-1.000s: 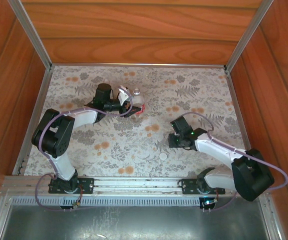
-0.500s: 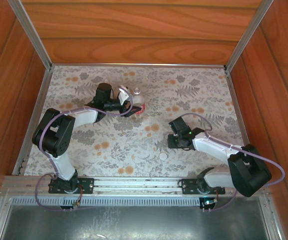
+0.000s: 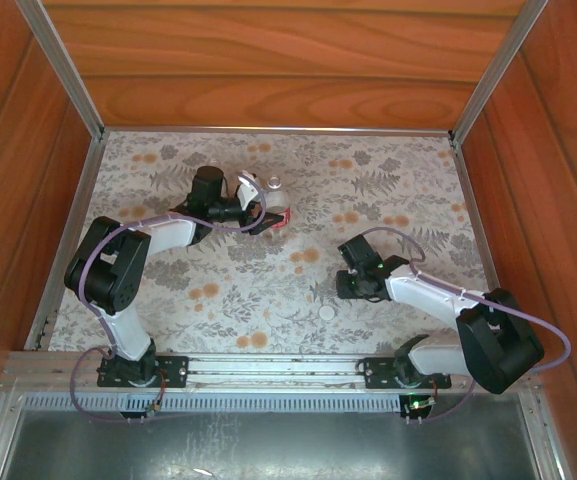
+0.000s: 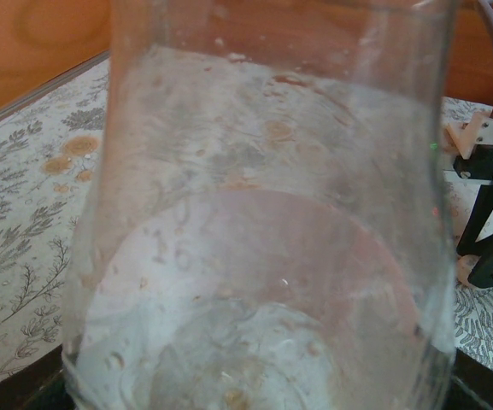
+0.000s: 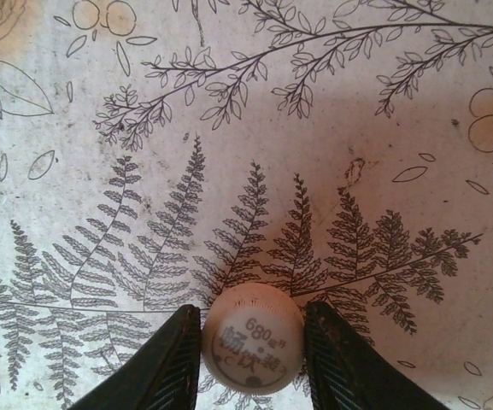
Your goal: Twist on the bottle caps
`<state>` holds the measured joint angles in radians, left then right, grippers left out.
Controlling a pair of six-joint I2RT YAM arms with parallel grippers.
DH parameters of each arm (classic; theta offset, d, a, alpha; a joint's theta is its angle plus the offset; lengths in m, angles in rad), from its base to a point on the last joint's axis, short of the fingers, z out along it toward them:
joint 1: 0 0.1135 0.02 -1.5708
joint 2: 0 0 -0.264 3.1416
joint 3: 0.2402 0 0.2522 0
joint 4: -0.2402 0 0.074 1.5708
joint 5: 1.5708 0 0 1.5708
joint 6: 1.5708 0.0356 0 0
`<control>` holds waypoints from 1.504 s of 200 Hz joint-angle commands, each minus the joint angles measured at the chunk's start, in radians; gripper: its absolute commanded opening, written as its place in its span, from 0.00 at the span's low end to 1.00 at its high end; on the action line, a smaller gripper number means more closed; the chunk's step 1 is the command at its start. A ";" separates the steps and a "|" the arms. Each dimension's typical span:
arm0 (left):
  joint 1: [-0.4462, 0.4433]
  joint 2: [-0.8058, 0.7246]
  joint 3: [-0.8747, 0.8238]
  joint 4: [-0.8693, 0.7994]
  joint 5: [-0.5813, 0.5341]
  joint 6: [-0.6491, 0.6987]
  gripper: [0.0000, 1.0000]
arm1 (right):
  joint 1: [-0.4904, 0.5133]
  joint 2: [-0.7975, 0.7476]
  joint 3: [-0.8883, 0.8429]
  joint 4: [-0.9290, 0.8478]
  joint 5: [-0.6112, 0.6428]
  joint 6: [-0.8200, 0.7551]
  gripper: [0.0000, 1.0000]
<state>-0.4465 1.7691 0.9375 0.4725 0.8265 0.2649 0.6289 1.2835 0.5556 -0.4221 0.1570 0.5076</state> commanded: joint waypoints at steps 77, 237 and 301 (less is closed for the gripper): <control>-0.001 -0.019 -0.037 0.076 0.001 -0.047 0.90 | 0.007 -0.002 0.022 -0.002 0.015 0.017 0.30; -0.030 0.105 -0.114 0.563 0.025 -0.265 0.89 | 0.007 0.036 0.041 0.024 -0.001 0.027 0.29; -0.038 0.142 -0.097 0.595 0.031 -0.267 0.90 | 0.006 0.030 0.047 0.017 0.001 0.025 0.29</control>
<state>-0.4755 1.8938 0.8185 1.0149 0.8272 0.0044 0.6289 1.3125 0.5915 -0.3840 0.1555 0.5171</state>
